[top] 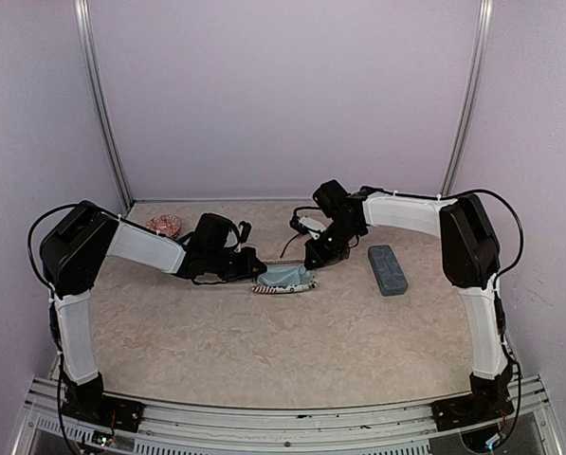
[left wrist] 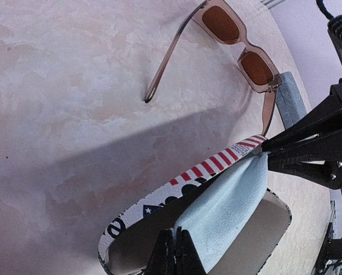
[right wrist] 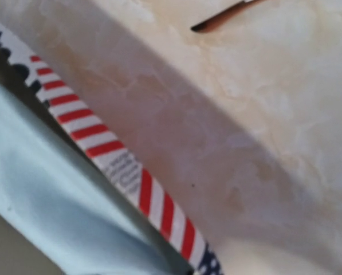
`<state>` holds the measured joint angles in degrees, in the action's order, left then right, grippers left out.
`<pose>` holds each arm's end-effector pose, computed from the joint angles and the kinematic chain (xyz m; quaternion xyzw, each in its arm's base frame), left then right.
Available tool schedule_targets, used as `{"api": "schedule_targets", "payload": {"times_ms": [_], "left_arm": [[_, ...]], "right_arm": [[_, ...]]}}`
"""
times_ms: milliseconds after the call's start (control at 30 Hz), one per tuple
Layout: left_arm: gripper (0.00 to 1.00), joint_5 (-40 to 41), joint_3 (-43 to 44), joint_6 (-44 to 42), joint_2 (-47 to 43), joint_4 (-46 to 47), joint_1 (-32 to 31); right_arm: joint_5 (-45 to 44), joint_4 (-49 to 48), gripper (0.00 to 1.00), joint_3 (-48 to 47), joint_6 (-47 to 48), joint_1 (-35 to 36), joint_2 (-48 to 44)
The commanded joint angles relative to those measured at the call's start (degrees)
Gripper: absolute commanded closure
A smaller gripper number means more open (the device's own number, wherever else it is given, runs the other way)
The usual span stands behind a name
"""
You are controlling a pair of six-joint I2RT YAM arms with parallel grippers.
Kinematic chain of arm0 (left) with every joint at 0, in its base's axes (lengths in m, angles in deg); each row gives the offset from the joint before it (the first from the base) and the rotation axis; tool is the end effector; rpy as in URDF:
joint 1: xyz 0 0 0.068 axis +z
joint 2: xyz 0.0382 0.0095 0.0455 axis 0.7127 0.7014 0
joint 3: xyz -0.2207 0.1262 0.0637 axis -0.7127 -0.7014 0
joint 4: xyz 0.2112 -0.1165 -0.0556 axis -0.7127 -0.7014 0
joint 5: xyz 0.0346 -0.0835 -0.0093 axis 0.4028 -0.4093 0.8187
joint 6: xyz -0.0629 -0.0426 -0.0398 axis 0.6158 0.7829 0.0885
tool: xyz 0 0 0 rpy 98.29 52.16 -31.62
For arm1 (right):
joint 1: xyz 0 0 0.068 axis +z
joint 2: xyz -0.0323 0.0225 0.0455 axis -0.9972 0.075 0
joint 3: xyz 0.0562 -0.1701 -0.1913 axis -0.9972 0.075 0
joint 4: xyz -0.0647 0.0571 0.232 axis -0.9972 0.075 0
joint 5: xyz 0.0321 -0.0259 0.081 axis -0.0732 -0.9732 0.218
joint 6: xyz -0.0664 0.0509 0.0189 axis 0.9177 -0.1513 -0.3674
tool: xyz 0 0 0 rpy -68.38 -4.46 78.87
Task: Organize the sunglasses
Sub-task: Place the folded cleaning cloth in the sunglasses case.
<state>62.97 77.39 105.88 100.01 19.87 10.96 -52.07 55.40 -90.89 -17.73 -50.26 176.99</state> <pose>0.3431 -0.2644 0.1139 0.0764 0.8862 -0.3607 0.2805 0.3744 0.2917 0.1451 -0.3281 0.9083 0.1944 0.1717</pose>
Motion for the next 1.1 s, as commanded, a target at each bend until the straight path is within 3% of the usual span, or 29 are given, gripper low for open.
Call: {"api": "schedule_targets", "payload": {"times_ms": [0,367,833,1067], "left_arm": [[1.00,1.4,2.2,-0.1,1.0,-1.3,0.6],[0.98,1.1,2.7,0.1,0.9,-1.6,0.0],[0.76,3.2,3.2,-0.2,0.1,-2.9,-1.4],[0.68,5.5,3.4,-0.4,-1.9,-4.8,-2.1]], "right_arm": [[-1.4,0.4,0.85,-1.0,-0.6,-0.8,0.8],[-2.0,-0.6,0.78,0.4,-1.6,-0.8,-2.1],[-0.7,-2.4,0.75,2.5,-3.8,0.6,-7.3],[7.3,-4.5,0.79,2.3,-5.3,2.7,-6.7]]}}
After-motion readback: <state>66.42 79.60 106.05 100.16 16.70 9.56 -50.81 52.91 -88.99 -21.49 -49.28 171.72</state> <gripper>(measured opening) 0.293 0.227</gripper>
